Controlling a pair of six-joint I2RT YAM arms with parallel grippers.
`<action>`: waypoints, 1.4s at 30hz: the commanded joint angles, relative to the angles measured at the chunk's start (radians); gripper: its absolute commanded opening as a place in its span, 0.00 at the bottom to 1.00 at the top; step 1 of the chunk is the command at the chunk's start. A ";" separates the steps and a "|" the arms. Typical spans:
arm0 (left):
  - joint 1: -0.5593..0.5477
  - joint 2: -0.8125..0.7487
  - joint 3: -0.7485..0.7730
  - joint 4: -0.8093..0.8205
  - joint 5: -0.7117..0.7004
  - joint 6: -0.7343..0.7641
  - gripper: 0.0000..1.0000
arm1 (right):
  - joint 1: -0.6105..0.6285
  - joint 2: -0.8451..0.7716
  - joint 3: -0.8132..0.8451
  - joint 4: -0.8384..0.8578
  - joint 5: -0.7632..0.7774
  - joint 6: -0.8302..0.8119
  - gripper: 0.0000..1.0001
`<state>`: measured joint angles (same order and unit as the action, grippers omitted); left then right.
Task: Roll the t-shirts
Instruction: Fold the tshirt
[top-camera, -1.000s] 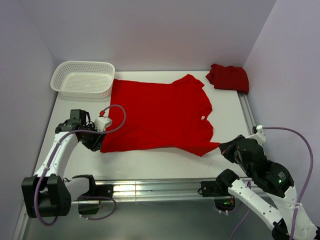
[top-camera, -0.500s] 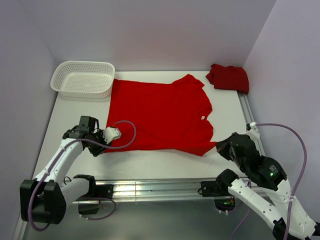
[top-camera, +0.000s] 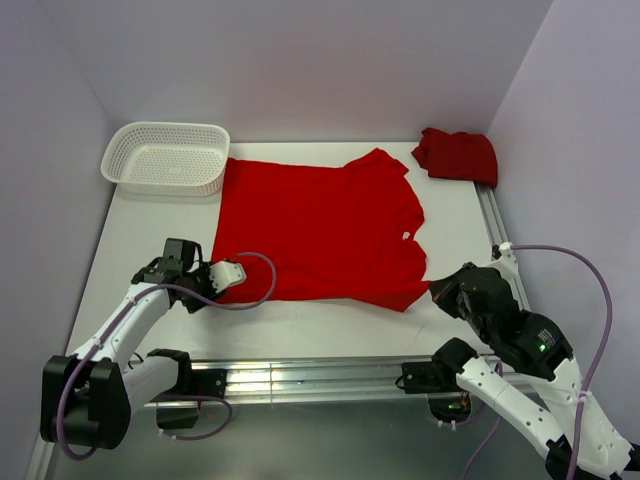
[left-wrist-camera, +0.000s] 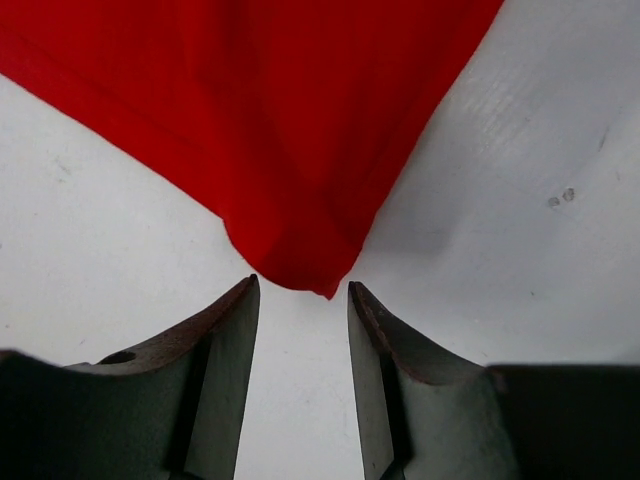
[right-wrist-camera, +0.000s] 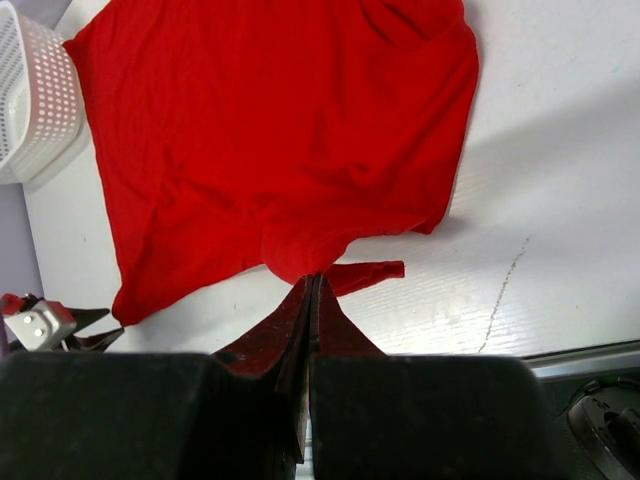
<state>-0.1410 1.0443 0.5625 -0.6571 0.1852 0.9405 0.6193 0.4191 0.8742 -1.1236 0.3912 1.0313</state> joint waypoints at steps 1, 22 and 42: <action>-0.015 0.002 -0.026 0.040 0.008 0.034 0.46 | 0.003 0.012 -0.003 0.024 0.014 -0.007 0.00; -0.029 0.037 -0.087 0.111 0.005 0.017 0.18 | 0.003 0.018 0.005 0.008 0.026 -0.010 0.00; 0.064 0.200 0.168 -0.261 0.180 0.092 0.00 | 0.005 0.006 0.114 -0.139 0.110 0.007 0.00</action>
<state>-0.1059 1.2163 0.6720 -0.7952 0.2932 0.9821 0.6193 0.4332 0.9237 -1.2190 0.4416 1.0313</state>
